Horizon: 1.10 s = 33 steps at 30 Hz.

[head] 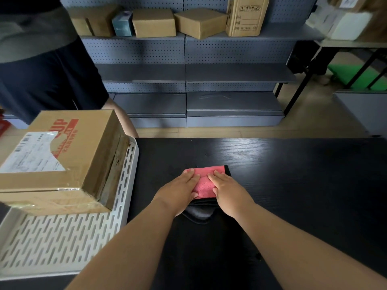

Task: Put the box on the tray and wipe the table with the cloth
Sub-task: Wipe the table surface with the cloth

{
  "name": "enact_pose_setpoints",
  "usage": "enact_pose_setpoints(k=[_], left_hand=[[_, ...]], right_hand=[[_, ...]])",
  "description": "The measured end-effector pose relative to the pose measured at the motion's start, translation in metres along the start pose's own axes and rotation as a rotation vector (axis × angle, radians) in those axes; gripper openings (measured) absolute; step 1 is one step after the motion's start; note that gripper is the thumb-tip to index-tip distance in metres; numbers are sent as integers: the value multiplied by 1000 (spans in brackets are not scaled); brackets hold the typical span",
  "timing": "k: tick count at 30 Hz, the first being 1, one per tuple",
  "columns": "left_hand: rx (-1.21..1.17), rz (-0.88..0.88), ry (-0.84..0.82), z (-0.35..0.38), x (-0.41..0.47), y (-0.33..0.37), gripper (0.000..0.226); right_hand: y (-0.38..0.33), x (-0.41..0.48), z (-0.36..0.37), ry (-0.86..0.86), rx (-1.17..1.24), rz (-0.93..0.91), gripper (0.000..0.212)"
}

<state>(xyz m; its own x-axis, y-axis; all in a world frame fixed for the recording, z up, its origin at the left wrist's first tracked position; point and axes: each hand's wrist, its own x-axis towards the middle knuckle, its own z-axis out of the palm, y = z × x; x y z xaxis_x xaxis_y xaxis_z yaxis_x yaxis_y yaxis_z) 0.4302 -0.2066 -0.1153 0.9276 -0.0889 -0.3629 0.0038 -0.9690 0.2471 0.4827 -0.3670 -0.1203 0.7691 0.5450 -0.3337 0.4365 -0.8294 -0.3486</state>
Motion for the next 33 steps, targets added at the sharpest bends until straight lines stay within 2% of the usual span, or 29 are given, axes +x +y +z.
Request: enact_pose_setpoints(k=[17,33], left_hand=[[25,65,-99,13,-50,14,65],[50,68,-35,53,-108,33,61]], right_hand=[[-7,-62,18,-1,-10,-15,52],[-22,-126,53,-16,11,39,56]])
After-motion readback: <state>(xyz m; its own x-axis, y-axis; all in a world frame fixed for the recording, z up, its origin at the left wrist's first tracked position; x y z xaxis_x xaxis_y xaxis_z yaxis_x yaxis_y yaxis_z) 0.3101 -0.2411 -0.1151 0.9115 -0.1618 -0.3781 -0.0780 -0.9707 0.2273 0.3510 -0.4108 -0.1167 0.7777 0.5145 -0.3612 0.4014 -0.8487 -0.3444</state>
